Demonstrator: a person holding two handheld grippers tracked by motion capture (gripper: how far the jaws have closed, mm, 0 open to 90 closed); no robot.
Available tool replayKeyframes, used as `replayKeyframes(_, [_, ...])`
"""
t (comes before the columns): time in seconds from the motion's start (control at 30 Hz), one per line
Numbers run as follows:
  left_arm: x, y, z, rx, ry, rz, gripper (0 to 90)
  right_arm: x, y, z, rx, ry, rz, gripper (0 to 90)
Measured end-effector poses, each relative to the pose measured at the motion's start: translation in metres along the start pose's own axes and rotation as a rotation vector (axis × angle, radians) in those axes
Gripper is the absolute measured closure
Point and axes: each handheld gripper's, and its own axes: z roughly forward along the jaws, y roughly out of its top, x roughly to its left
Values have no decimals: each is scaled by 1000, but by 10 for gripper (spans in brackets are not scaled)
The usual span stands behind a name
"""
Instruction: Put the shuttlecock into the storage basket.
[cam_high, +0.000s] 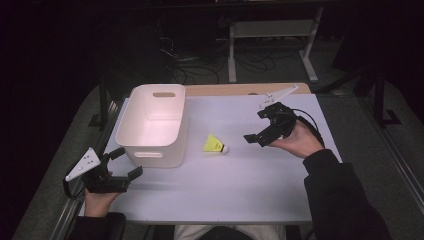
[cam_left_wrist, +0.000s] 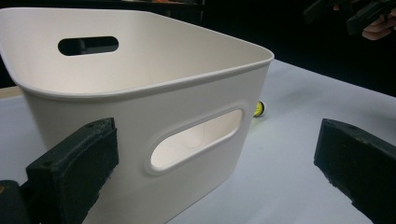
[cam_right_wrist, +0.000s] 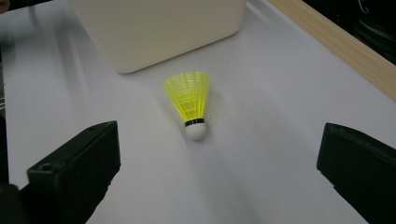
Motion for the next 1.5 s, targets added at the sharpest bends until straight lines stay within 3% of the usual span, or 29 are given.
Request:
replayKeyframes(0.77, [0, 0, 0, 0, 1, 1, 0, 2, 17, 23, 34, 39, -44, 0])
replayKeyframes(1.5, [0, 0, 0, 3, -1, 2, 0, 1, 19, 52, 81, 60, -62, 0])
